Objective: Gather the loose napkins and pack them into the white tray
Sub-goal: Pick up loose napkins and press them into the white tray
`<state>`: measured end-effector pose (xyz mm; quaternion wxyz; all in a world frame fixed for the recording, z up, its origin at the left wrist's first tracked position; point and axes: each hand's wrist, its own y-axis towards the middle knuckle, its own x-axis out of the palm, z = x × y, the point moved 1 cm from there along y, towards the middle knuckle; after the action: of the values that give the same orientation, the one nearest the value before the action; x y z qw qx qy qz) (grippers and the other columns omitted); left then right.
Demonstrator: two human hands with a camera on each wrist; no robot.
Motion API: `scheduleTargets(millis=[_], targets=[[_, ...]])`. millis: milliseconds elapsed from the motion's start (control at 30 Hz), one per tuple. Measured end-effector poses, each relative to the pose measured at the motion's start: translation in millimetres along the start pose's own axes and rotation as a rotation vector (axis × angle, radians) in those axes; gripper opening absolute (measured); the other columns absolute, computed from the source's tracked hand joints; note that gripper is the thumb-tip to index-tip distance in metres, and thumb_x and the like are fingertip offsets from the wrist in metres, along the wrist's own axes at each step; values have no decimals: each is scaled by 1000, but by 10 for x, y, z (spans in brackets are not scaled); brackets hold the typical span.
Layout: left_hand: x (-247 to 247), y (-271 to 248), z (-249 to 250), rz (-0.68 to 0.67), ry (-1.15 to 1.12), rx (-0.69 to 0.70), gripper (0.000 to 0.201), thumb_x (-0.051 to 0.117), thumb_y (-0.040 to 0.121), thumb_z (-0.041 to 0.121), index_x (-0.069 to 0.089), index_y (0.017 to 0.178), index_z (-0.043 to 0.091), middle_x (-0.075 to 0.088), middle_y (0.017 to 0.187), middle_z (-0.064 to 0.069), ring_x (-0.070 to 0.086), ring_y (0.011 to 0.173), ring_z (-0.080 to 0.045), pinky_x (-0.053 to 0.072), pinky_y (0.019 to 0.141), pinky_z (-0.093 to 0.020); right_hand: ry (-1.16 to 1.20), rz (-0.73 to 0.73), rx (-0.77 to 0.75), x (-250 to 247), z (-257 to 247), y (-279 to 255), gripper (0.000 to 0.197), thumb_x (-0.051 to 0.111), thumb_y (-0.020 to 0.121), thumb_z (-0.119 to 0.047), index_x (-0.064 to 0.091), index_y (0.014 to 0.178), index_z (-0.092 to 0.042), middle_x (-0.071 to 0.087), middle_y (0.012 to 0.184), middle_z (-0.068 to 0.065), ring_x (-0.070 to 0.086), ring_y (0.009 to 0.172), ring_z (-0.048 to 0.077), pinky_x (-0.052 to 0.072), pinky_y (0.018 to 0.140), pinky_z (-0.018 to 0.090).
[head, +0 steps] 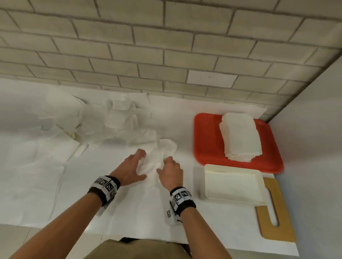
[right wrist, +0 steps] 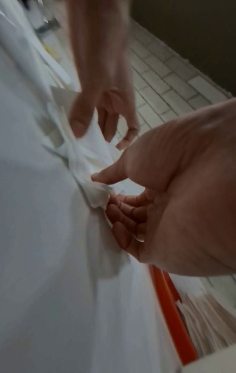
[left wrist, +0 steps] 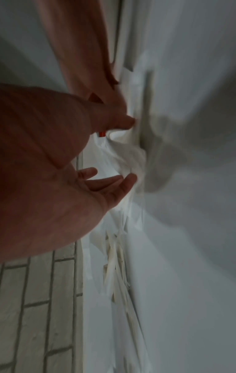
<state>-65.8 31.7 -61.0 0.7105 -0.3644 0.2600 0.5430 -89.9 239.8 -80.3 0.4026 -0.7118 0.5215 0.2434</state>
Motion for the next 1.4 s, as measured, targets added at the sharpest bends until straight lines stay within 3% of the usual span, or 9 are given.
scheduleTargets(millis=[167,300,467,633,733,867,1033,1167,1400], targets=[[-54,-79,-294,-5,34,33,60,79,90,32,49,142,36,58,132,7,58,103,-12,46,86,-16,171,54,52,-64,36,-36,27,69,100,-20,52,121,-21,69,110,0,67,110,26,58,95,46],[-202,6,-223,109,29,126,17,74,98,24,74,116,27,73,113,8,62,105,-14,54,94,-41,155,136,-160,-162,-109,-191,59,71,88,-10,45,138,-28,51,131,-4,52,121,22,49,106,42],[-813,-45,388,86,-393,162,8,80,97,32,75,98,26,74,89,2,69,80,-13,51,73,-29,483,22,-303,-489,-346,-272,87,78,80,-19,36,152,-41,48,154,-20,45,145,7,37,121,35],[-1256,-57,771,314,-827,96,22,83,92,14,74,111,9,83,95,2,79,86,-12,60,72,-22,858,65,-302,-825,-582,-305,29,80,99,-22,66,124,-20,75,115,11,73,110,29,59,102,51],[-1172,76,678,424,-903,-7,26,80,96,20,72,118,10,83,102,-1,80,93,-17,63,79,-29,931,62,-288,-876,-646,-299,7,74,104,-22,68,103,-17,71,98,10,70,84,23,58,76,37],[-667,242,170,342,-660,-225,37,63,104,52,74,110,17,81,98,-8,78,88,-28,63,87,-49,795,65,-20,-454,-454,-152,27,66,107,-41,62,89,-20,65,86,4,62,76,13,54,63,35],[-368,135,-160,307,-498,-352,38,62,106,44,64,76,21,70,71,0,66,78,-31,51,69,-34,386,70,60,-58,-158,-54,38,60,106,-35,54,75,-16,59,65,-9,53,63,12,52,70,41],[-565,-10,-145,407,-801,-268,16,68,104,39,75,115,29,81,107,13,77,102,-11,61,90,-35,290,103,89,-57,-108,-70,22,59,107,-38,61,90,-25,70,81,-11,67,80,13,56,78,37],[-1112,-172,60,622,-827,-99,40,67,105,30,59,143,21,71,130,13,68,118,-1,55,96,-21,231,211,82,-213,-343,-7,25,55,104,-57,57,111,-33,66,107,-12,65,95,14,51,81,36]])
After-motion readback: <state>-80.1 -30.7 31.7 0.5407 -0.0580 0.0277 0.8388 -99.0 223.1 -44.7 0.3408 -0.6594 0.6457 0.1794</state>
